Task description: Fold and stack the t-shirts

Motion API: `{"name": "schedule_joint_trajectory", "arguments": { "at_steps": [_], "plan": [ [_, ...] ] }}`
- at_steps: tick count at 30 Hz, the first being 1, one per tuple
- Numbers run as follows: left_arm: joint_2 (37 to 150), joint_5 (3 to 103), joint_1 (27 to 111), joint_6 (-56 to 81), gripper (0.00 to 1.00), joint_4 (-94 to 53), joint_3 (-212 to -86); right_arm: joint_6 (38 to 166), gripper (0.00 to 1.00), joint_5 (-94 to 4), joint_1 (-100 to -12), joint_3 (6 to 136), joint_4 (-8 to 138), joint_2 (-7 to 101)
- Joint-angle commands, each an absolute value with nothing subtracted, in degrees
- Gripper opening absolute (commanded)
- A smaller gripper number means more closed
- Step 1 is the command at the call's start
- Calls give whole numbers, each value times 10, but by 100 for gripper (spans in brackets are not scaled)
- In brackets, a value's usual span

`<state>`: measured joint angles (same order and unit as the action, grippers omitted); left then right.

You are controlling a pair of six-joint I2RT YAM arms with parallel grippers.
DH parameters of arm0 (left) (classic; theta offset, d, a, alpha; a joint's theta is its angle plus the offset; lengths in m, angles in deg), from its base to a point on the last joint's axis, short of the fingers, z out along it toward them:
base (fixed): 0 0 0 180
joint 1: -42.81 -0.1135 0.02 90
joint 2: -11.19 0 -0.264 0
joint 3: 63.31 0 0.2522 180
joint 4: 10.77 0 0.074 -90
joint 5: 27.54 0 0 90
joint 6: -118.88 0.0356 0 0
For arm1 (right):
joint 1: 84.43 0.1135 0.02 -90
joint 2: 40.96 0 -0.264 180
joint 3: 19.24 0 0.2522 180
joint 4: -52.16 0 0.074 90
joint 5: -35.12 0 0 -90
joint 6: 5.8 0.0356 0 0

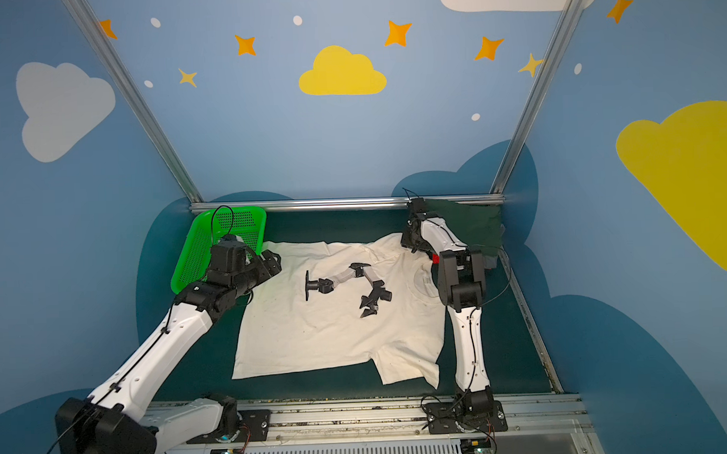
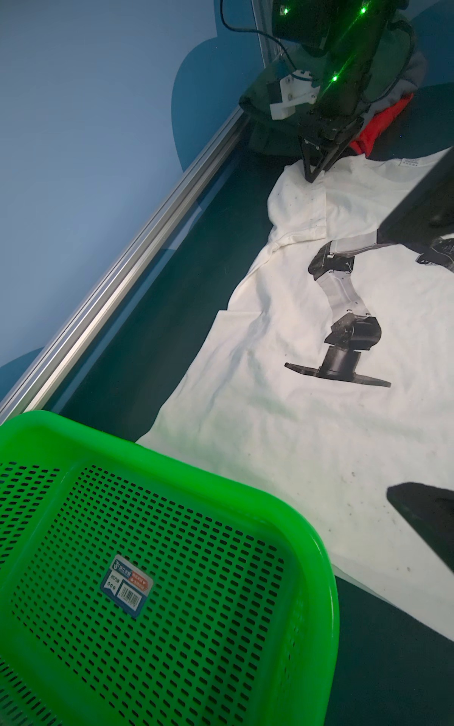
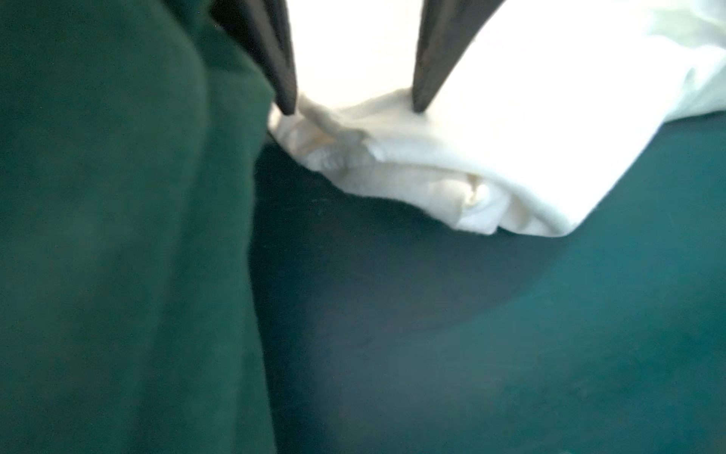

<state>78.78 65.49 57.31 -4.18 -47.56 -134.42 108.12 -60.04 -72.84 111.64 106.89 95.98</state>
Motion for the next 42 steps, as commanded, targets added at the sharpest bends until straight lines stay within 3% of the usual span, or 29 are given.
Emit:
{"name": "schedule_joint_trajectory", "arguments": {
  "at_steps": [1,7,9,12,15,41,42],
  "plan": [
    [778,650,570,-39,94,-484,-1339,1066,41,-610,-733,1149,1080,980],
    [773,651,569,-43,94,-482,-1327,1059,29,-589,-733,1169,1081,995],
    [773,649,569,-44,94,-481,-1323,1061,23,-585,-734,1168,1080,994],
    [775,649,569,-44,94,-481,-1320,1064,5,-572,-734,1171,1081,990],
    [779,646,568,-44,94,-481,-1320,1061,0,-581,-734,1171,1083,982],
    [804,627,561,-46,92,-469,-1316,1062,0,-586,-710,1196,1150,919],
    [804,626,560,-46,92,-469,-1316,1063,10,-586,-710,1196,1153,923]
  ]
}}
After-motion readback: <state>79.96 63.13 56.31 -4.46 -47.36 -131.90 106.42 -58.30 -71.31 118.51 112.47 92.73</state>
